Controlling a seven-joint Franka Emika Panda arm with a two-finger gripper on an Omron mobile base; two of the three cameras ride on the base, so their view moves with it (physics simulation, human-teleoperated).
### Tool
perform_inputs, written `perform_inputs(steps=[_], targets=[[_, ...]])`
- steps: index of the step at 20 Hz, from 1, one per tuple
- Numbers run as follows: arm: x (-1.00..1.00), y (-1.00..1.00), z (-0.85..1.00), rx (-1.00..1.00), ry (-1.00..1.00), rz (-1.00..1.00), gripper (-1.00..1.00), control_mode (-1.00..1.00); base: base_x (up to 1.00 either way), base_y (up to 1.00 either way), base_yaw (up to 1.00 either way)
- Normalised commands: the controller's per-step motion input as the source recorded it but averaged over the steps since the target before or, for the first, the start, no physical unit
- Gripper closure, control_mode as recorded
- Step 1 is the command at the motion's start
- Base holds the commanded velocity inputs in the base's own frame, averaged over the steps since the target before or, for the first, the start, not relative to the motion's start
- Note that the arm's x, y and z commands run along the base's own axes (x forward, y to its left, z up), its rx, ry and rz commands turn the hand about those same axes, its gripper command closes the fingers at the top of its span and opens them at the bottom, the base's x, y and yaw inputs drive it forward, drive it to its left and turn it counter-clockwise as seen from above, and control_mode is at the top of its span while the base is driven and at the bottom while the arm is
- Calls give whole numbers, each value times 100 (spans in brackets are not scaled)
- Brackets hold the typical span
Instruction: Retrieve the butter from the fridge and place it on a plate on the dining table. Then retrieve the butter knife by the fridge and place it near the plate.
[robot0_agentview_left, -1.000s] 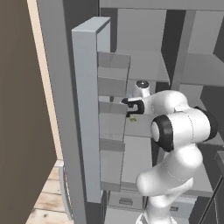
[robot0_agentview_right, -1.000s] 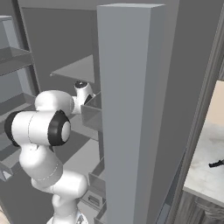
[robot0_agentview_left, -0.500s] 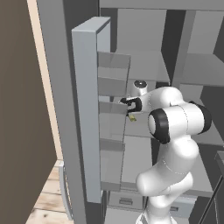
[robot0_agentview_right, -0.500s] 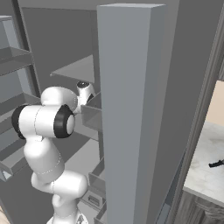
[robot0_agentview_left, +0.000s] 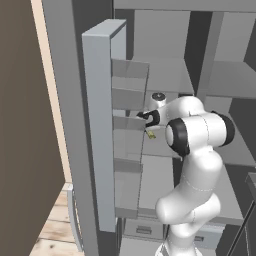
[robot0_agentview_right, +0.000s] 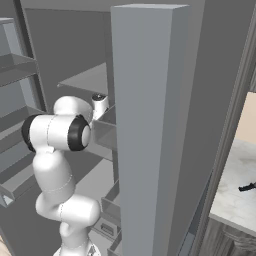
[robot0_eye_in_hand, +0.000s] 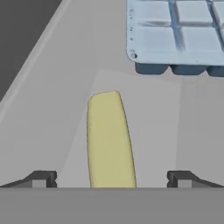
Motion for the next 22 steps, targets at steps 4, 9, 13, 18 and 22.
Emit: perform_inputs(steps=[4, 9, 13, 18, 22], targets=[[14, -12, -19, 0, 2, 0, -100, -100, 0, 0, 0], [6, 0, -14, 0, 2, 0, -100, -100, 0, 0, 0], [3, 0, -20, 0, 1, 0, -100, -100, 0, 0, 0], [5, 0, -21, 0, 0, 0, -100, -100, 0, 0, 0], [4, 0, -13, 0, 0, 0, -100, -100, 0, 0, 0]])
